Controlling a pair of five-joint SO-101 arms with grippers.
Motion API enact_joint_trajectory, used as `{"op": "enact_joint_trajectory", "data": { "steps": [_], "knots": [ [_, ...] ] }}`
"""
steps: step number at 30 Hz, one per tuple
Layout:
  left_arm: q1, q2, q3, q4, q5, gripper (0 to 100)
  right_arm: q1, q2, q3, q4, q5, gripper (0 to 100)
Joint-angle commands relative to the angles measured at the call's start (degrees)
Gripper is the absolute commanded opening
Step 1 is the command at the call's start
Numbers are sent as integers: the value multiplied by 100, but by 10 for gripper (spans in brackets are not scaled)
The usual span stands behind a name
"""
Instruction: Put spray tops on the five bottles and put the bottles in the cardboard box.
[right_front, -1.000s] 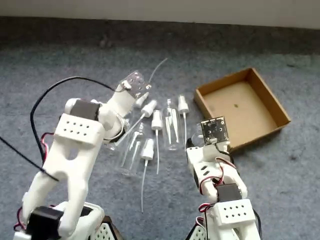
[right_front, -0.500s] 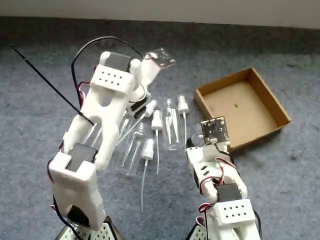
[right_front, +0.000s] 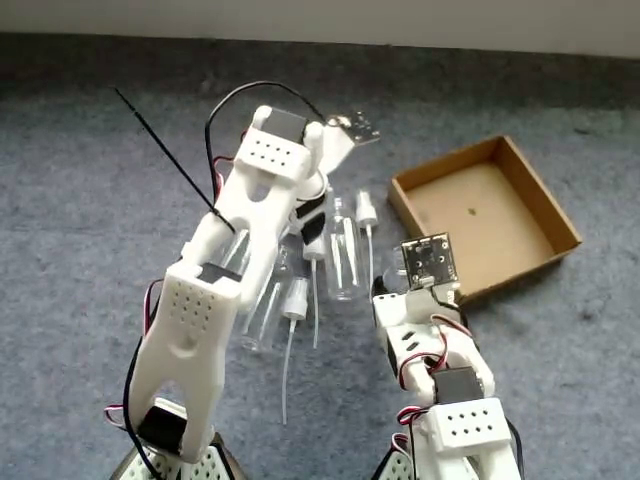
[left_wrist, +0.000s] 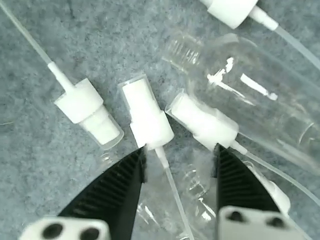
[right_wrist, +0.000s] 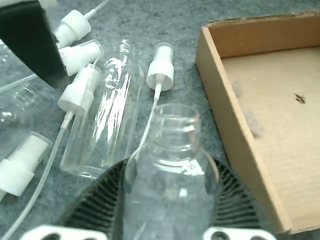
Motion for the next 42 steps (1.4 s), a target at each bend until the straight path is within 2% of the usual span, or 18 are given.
{"op": "enact_joint_trajectory", "data": {
  "steps": [1, 19, 42],
  "knots": [
    [22, 92, -549, 26, -26, 199, 48, -48, 4, -75, -9, 117],
    [-303, 1323, -1754, 53, -44, 199, 48, -48, 4, -75, -9, 117],
    [-268, 1596, -1798, -44, -35, 199, 48, -48, 4, -75, -9, 117]
  ]
}}
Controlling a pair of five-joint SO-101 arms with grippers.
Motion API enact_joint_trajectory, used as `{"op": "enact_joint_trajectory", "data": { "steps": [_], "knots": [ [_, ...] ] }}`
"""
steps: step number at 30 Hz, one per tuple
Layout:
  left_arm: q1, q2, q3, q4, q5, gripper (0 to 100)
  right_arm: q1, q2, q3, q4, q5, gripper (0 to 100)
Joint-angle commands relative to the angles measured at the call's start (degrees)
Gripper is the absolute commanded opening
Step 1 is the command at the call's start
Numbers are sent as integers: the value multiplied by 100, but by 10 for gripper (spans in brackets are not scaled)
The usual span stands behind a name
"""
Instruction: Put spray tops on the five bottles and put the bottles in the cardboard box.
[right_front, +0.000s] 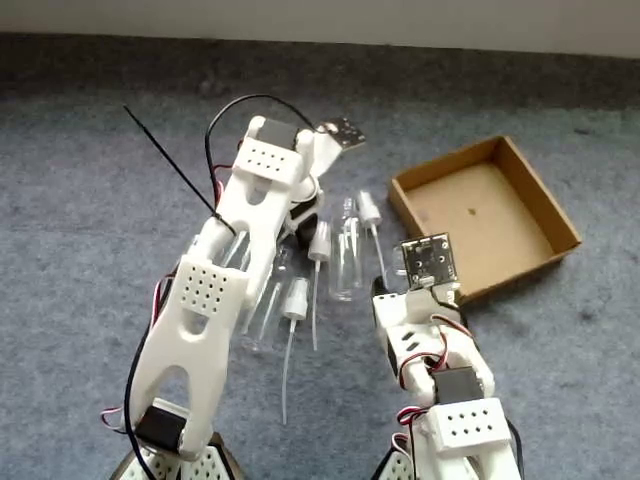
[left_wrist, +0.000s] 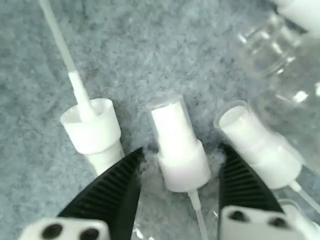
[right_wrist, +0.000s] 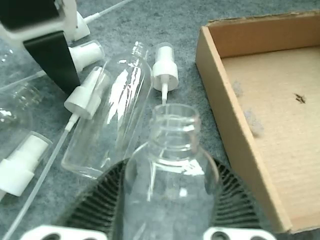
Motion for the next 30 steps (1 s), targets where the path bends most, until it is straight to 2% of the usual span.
{"op": "enact_joint_trajectory", "data": {
  "steps": [1, 12, 18, 25, 30],
  "knots": [
    [4, -101, -163, -123, -35, 199, 48, -48, 4, -75, -9, 117],
    [4, -101, -163, -352, -35, 194, 48, -48, 4, -75, -9, 117],
    [4, -84, -163, -431, -44, 4, 48, -48, 4, -75, -9, 117],
    [4, -136, -198, -378, -35, 18, 48, -48, 4, -84, -9, 117],
    [4, -435, -971, 35, -26, 18, 57, -48, 4, -127, -9, 117]
  ]
}}
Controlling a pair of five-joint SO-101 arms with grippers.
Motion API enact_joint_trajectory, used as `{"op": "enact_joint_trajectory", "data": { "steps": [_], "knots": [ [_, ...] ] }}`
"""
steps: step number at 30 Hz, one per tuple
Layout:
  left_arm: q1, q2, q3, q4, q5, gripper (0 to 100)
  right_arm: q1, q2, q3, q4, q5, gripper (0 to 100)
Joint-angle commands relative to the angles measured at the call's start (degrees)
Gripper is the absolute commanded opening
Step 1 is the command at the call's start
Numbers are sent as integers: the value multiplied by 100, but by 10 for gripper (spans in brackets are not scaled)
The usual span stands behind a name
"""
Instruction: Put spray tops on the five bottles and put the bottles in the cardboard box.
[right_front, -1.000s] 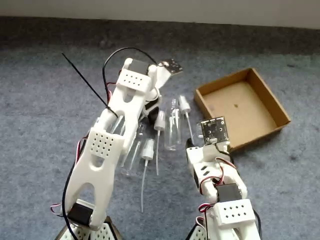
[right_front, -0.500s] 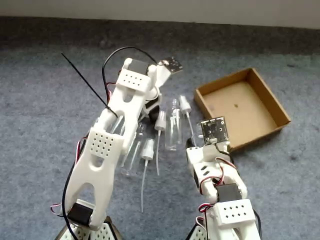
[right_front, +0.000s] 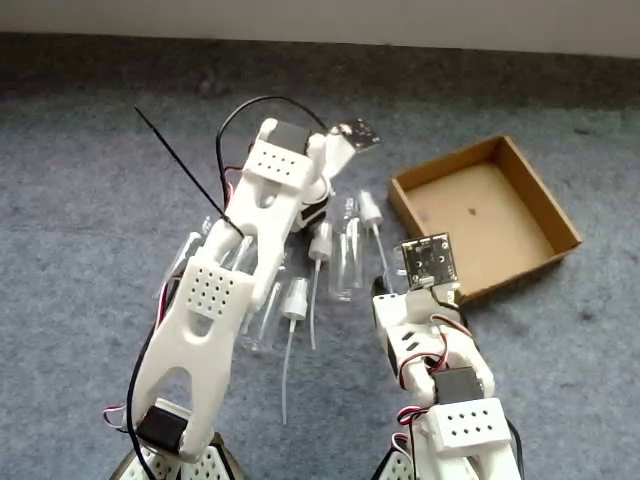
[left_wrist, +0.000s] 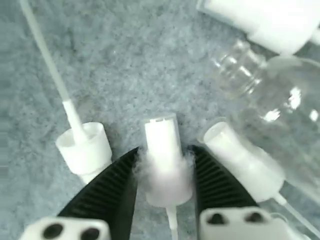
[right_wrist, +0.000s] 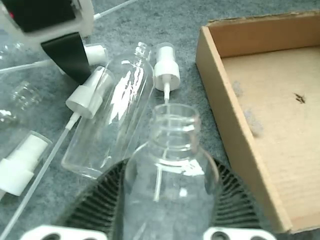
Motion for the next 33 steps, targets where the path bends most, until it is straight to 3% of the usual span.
{"op": "enact_joint_trajectory", "data": {
  "steps": [1, 6, 12, 17, 29, 33],
  "knots": [
    [-57, -514, -1033, 387, -18, 18, 57, -48, 4, -259, -9, 117],
    [-101, -884, -1640, 457, 44, 18, 57, -40, 418, -963, 0, 117],
    [-101, -1692, -1675, 475, 1662, 17, 57, -40, 541, -1525, 0, 115],
    [-110, -2193, -1569, 501, 1855, 17, 48, -40, 523, -1727, 0, 113],
    [-101, -5332, 2352, 484, 1820, 17, -215, -48, -409, -1622, -18, 112],
    [-84, -6404, 3178, 484, 1820, 17, -418, -48, -1138, -787, -18, 112]
  ]
}}
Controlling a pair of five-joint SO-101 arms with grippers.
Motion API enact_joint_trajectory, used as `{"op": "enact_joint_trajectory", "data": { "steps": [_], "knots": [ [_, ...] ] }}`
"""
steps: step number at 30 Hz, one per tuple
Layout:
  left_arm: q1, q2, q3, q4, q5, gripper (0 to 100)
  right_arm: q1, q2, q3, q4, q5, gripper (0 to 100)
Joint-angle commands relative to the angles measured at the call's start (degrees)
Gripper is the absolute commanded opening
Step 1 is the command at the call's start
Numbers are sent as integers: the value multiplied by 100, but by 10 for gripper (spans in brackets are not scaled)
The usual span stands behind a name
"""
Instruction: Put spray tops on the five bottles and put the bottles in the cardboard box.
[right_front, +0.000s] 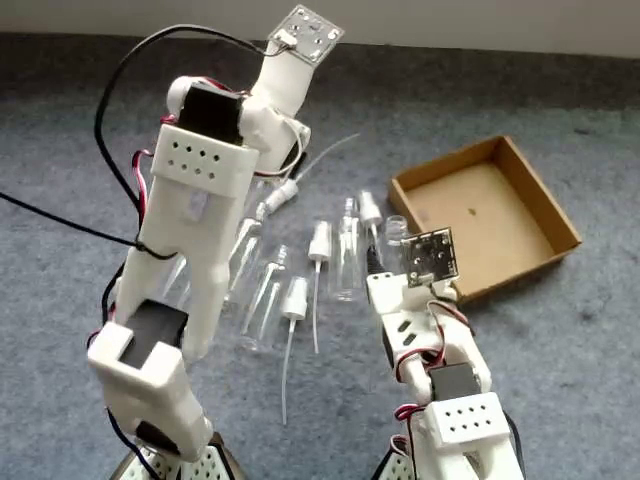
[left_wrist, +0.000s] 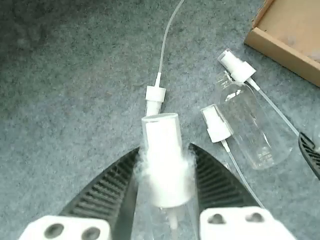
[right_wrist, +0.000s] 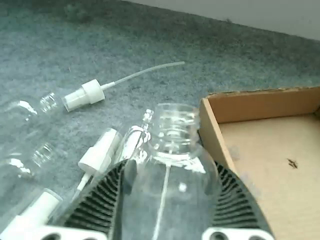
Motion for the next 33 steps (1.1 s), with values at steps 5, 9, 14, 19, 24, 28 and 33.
{"op": "enact_joint_trajectory", "data": {
  "steps": [5, 9, 14, 19, 24, 28, 33],
  "knots": [
    [-31, -2527, 1314, 70, 44, 21, -259, -101, -1613, 1147, -53, 112],
    [-31, -3459, 1982, 70, 53, 21, -356, -523, -1886, 1429, -62, 112],
    [-31, -4532, 2932, 62, 53, 21, -558, -2158, -1877, 1648, -18, 112],
    [-22, -5376, 3468, -158, 62, 18, -558, -3301, -1182, 1868, -18, 112],
    [-22, -6141, 3987, -870, 70, 18, -567, -3204, -585, 1763, -62, 112],
    [-22, -6756, 4602, -1714, 1037, 18, -576, -3231, 31, 1130, -62, 112],
    [-22, -7442, 5648, -3385, 2057, 19, -567, -3231, 1147, 303, -62, 112]
  ]
}}
